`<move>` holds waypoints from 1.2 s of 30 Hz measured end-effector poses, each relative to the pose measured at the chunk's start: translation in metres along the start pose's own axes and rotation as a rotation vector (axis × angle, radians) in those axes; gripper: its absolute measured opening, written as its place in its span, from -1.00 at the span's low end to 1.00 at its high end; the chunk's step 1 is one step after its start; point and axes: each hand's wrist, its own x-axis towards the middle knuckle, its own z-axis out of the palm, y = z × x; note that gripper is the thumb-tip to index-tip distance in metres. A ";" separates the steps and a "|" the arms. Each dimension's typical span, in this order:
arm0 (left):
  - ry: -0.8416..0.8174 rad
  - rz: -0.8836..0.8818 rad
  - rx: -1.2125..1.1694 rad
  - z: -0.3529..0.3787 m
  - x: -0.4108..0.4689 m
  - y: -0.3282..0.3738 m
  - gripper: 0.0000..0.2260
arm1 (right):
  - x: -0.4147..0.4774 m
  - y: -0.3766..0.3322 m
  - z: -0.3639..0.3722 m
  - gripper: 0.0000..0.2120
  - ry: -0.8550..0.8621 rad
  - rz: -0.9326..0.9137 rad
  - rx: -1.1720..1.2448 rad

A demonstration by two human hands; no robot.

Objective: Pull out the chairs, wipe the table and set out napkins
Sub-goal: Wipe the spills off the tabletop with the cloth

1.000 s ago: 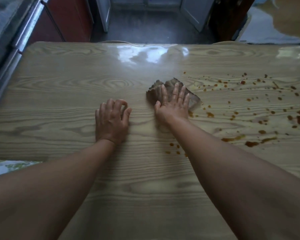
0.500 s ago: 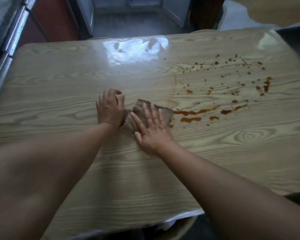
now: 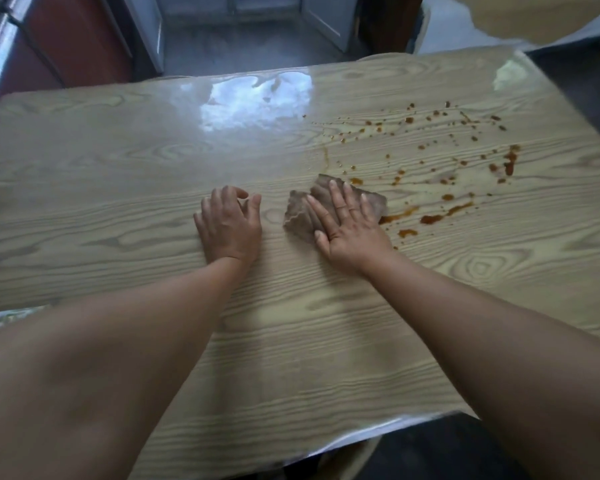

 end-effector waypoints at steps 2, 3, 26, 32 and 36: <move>-0.004 0.003 0.004 0.000 0.000 0.000 -0.75 | 0.011 0.008 -0.007 -0.41 -0.029 0.056 0.010; -0.002 0.003 0.005 0.000 0.000 0.000 -0.75 | 0.016 0.009 -0.011 -0.41 -0.045 0.086 0.016; -0.030 0.019 0.048 -0.003 -0.001 0.005 -0.79 | 0.066 -0.016 -0.020 -0.42 0.038 0.224 0.138; -0.035 0.018 0.062 -0.003 0.000 0.006 -0.79 | 0.060 -0.051 -0.016 -0.40 0.052 0.482 0.195; -0.012 0.026 0.069 -0.003 -0.001 0.006 -0.80 | 0.053 -0.053 -0.007 -0.39 0.121 0.287 0.174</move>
